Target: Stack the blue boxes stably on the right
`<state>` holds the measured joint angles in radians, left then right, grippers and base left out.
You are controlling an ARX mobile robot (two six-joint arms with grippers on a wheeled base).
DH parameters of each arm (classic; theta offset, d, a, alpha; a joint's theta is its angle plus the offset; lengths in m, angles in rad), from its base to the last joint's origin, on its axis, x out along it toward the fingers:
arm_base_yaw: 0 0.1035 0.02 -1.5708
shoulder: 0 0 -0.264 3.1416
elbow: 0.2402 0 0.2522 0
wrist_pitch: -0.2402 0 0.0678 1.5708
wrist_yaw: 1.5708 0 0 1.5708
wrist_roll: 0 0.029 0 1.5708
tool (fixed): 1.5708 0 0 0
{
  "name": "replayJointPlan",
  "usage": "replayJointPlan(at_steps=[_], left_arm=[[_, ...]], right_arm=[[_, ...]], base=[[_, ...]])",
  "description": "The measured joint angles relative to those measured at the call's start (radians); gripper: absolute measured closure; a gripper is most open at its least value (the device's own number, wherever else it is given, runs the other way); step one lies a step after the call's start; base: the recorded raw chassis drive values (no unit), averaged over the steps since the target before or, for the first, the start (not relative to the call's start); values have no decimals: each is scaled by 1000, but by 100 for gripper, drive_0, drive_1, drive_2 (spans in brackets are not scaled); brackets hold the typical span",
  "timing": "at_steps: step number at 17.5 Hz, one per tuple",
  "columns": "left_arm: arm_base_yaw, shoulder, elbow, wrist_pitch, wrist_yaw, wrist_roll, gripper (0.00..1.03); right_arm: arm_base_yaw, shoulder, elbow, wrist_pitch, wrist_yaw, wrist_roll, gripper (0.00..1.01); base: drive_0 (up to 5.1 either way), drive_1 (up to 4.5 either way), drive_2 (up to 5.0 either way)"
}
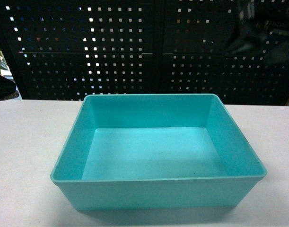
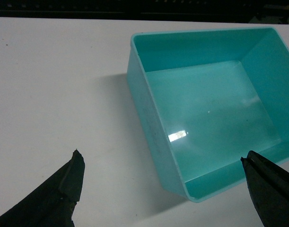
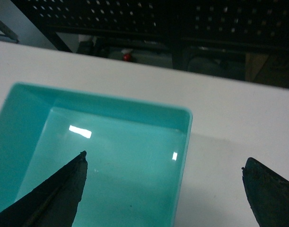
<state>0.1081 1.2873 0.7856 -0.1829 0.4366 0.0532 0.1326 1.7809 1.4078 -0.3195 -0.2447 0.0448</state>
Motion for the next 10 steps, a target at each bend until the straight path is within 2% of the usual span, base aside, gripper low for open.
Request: replayJointPlan(at_steps=[1,2,4,5,6,8,10], left_arm=[[0,0,0,0,0,0,5],[0,0,0,0,1,0,5],[0,0,0,0,1,0,5],[0,0,0,1,0,0,5],[0,0,0,0,0,0,5],[0,0,0,0,0,0,5],[0,0,0,0,1,0,5]], right_arm=[[-2,0,64,-24,-6,-27,3],[9,3,80,-3,5,-67,3],[34,102,83,-80,-2,-141,3],[39,160,78,-113,-3,-154,3],[39,209,45,-105,21,-171,3],[37,226,10,-66,74,-182,3],[39,199,11,-53,90,-190,3]], base=[[0,0,0],[0,0,0],[0,0,0],[0,0,0],[0,0,0],[0,0,0],[0,0,0]])
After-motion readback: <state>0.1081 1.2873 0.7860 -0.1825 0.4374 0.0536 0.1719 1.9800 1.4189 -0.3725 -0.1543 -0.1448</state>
